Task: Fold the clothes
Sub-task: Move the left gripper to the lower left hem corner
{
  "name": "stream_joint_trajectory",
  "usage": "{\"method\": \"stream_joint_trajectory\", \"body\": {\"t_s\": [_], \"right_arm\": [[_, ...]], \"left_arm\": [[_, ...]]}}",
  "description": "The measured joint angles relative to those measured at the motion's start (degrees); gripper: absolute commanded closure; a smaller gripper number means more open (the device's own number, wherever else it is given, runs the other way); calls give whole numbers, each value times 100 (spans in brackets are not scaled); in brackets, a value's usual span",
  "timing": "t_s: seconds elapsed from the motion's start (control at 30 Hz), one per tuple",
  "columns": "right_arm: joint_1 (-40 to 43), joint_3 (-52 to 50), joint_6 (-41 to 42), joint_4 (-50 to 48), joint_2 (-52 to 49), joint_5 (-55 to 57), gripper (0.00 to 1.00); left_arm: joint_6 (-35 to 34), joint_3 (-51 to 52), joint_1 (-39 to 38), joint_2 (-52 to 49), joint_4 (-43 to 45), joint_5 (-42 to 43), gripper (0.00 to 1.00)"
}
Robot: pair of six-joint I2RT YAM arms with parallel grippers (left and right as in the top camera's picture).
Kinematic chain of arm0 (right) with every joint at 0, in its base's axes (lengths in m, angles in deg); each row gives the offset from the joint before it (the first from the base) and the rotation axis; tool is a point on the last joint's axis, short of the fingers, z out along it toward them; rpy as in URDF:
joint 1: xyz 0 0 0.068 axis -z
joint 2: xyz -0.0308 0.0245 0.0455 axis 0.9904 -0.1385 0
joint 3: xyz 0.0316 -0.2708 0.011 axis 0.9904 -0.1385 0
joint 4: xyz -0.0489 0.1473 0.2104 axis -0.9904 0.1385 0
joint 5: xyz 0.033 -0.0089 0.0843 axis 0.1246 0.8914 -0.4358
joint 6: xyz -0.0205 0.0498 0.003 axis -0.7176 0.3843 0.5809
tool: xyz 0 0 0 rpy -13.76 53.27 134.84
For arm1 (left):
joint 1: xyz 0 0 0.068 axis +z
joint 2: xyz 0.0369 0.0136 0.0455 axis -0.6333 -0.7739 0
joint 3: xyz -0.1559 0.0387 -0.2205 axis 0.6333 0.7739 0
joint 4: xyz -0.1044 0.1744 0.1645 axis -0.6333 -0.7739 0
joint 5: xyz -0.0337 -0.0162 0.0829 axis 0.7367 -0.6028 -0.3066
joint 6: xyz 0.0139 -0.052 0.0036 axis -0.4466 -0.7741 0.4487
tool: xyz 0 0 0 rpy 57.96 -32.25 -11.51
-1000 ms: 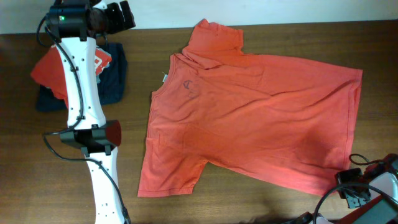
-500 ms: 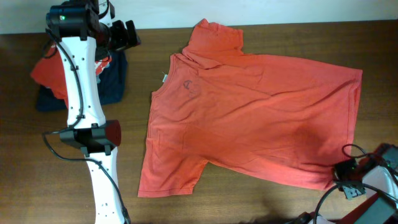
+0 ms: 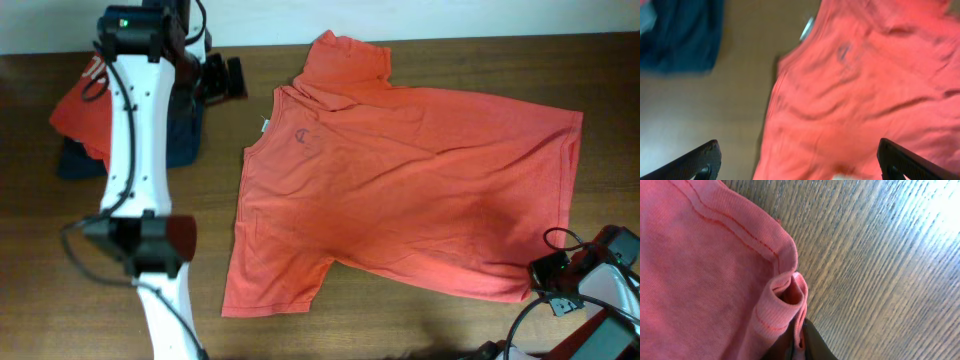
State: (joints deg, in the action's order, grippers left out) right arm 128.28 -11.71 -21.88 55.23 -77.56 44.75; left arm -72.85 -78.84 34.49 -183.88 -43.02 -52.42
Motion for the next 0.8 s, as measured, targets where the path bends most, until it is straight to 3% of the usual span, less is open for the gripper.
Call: {"method": "stream_joint_trajectory", "body": {"t_s": [0.2, 0.47, 0.57, 0.8], "right_arm": [[-2, 0, 7, -11, -4, -31, 89], [-13, 0, -7, -31, -7, -107, 84], [-17, 0, -13, -37, -4, -116, 84], [-17, 0, -17, -42, -4, -129, 83]], "left_arm": [[-201, 2361, 11, 1193, -4, -247, 1], [-83, 5112, 52, 1082, 861, 262, 1], [96, 5786, 50, 1067, 914, 577, 11], [284, 6649, -33, 1064, 1071, 546, 11]]}}
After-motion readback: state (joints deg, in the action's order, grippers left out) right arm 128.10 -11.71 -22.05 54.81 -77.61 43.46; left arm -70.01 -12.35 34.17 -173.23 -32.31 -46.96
